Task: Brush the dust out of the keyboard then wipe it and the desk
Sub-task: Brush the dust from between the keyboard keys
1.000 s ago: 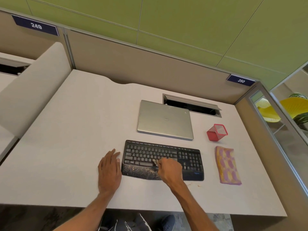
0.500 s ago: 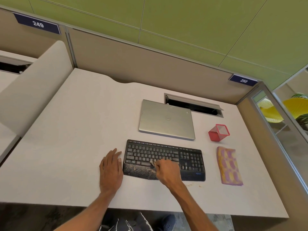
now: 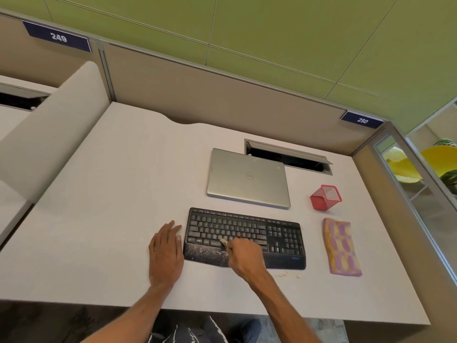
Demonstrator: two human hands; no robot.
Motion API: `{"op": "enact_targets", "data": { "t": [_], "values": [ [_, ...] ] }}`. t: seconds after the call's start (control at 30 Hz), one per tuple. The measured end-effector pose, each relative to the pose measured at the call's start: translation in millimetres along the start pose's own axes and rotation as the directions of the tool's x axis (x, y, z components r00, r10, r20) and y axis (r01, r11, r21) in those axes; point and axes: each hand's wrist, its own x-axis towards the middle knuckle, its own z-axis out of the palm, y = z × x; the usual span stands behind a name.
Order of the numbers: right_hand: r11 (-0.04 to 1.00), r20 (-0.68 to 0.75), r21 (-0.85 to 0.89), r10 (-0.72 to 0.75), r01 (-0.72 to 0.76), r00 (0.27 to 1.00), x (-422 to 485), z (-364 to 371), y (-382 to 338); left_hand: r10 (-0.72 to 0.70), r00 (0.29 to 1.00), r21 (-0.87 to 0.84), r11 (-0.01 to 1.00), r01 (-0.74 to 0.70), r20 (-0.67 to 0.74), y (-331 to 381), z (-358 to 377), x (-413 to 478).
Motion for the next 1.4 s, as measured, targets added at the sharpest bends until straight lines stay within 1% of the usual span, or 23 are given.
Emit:
{"op": "enact_targets", "data": {
  "t": [0.07, 0.13, 0.23, 0.3, 0.43, 0.53, 0.6, 0.7, 0.77, 0.87, 0.97, 1.03, 1.13, 1.2, 1.27, 1.4],
  "values": [
    [0.999, 0.03, 0.013, -0.049, 0.048, 0.998, -4, 3, -4, 0.0, 1.0, 0.002, 1.0, 0.0, 0.001, -2, 2, 0],
    [0.996, 0.019, 0.009, -0.085, 0.085, 0.996, -5, 3, -6, -0.002, 1.0, 0.001, 1.0, 0.002, 0.007, -3, 2, -1],
    [0.998, -0.06, 0.028, -0.052, 0.053, 0.997, -1, -4, -4, 0.002, 1.0, 0.0, 1.0, -0.002, 0.004, -4, 2, 0],
    [0.999, -0.071, 0.038, -0.021, 0.023, 0.997, 3, -7, -2, 0.002, 1.0, 0.003, 1.0, -0.002, 0.005, -4, 2, 0],
    [1.0, -0.006, 0.023, -0.02, 0.02, 1.0, 2, 0, -9, 0.0, 1.0, -0.011, 1.0, 0.0, 0.01, -4, 2, 0],
    [0.998, 0.039, 0.014, -0.065, 0.064, 0.997, -4, 7, -15, 0.001, 1.0, -0.023, 1.0, -0.001, 0.005, -4, 1, 0],
    [0.997, 0.017, 0.014, -0.081, 0.081, 0.997, -6, 4, -15, -0.006, 1.0, -0.037, 0.999, 0.006, 0.002, -4, 1, 0],
    [0.998, -0.059, 0.027, -0.059, 0.061, 0.997, -3, -6, -15, -0.007, 1.0, -0.05, 0.999, 0.008, 0.005, -5, 1, 1],
    [0.999, -0.076, 0.024, -0.044, 0.046, 0.996, 1, -8, -15, -0.005, 1.0, -0.055, 0.998, 0.005, 0.008, -6, 1, 0],
    [0.999, -0.032, 0.028, -0.02, 0.021, 0.999, 1, -1, -20, 0.005, 1.0, -0.053, 0.999, -0.004, 0.01, -7, 1, 0],
    [0.996, 0.044, 0.056, -0.075, 0.072, 0.996, -2, 3, -24, 0.031, 0.999, -0.029, 0.999, -0.03, 0.016, -10, -2, 2],
    [0.993, 0.039, 0.061, -0.101, 0.098, 0.994, -2, -1, -23, 0.049, 0.998, -0.014, 0.999, -0.049, 0.029, -14, -5, 2],
    [0.992, -0.064, 0.11, -0.054, 0.061, 0.996, 5, -9, -22, 0.067, 0.997, 0.007, 0.998, -0.068, 0.045, -16, -7, 2],
    [0.987, -0.088, 0.161, -0.009, 0.023, 0.996, 11, -10, -24, 0.07, 0.996, 0.014, 0.997, -0.07, 0.055, -16, -8, 2],
    [0.983, -0.084, 0.182, 0.021, -0.005, 0.996, 15, -6, -28, 0.074, 0.995, 0.017, 0.997, -0.075, 0.062, -16, -8, 1],
    [0.976, -0.019, 0.211, 0.066, -0.061, 0.998, 14, 4, -33, 0.082, 0.995, 0.007, 0.997, -0.082, 0.063, -17, -10, 1]
  ]
}}
